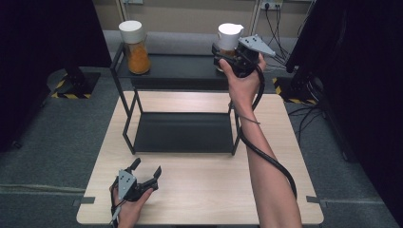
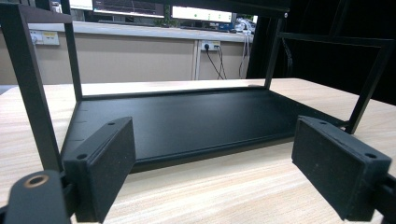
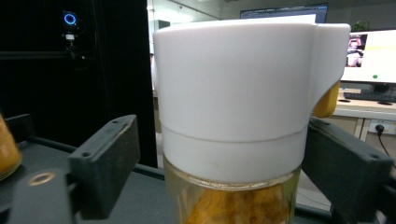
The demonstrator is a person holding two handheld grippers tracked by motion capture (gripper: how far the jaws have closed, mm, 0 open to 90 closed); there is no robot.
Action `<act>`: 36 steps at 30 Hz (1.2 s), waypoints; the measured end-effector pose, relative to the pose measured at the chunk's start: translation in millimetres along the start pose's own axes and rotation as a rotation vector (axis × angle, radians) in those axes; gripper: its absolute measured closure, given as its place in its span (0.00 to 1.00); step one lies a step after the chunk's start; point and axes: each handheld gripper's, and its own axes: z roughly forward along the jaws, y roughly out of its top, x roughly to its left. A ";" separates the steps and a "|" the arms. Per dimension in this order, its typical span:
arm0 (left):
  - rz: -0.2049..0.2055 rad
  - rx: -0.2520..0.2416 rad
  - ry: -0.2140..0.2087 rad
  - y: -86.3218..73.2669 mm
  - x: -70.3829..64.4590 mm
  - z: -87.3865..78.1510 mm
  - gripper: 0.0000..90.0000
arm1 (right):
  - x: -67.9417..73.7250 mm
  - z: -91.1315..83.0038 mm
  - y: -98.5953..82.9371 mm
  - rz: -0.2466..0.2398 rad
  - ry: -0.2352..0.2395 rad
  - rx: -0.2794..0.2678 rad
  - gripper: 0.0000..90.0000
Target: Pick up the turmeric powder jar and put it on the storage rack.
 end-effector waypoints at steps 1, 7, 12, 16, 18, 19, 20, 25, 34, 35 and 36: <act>0.001 -0.001 0.000 -0.1 -0.1 0.0 0.15 | -0.3 -0.6 0.8 0.005 0.002 0.004 0.12; 0.003 -0.001 -0.001 -0.1 -0.1 0.0 0.15 | -0.8 -8.2 2.2 0.015 0.022 0.016 0.06; 0.003 -0.001 -0.001 -0.2 0.0 -0.1 0.15 | 0.4 -17.1 0.1 0.002 0.039 0.025 0.04; 0.006 0.000 0.000 -0.1 -0.4 0.0 0.15 | 1.7 -24.2 -1.3 -0.016 0.040 0.033 0.04; 0.006 -0.002 0.000 -0.4 -0.6 -0.1 0.15 | 0.0 -27.0 -2.4 -0.020 0.046 0.031 0.04; 0.005 -0.002 0.000 -0.3 -0.6 0.0 0.15 | -0.6 -28.7 -3.1 -0.020 0.047 0.028 0.04; 0.005 -0.001 0.000 -0.3 -0.5 -0.1 0.15 | -1.4 -30.5 -3.7 -0.016 0.050 0.025 0.04; 0.005 -0.004 0.000 -0.7 -0.5 -0.2 0.15 | -3.9 -39.1 -5.5 -0.012 0.067 0.018 0.04; 0.008 -0.002 0.002 -0.3 -1.3 0.0 0.15 | -4.1 -56.7 -8.5 -0.055 0.097 0.033 0.04; 0.008 -0.001 0.003 -0.2 -1.3 0.0 0.15 | -3.6 -58.7 -8.6 -0.062 0.099 0.036 0.04; 0.007 -0.001 0.003 -0.2 -1.3 0.0 0.15 | -3.1 -60.7 -9.1 -0.068 0.101 0.038 0.04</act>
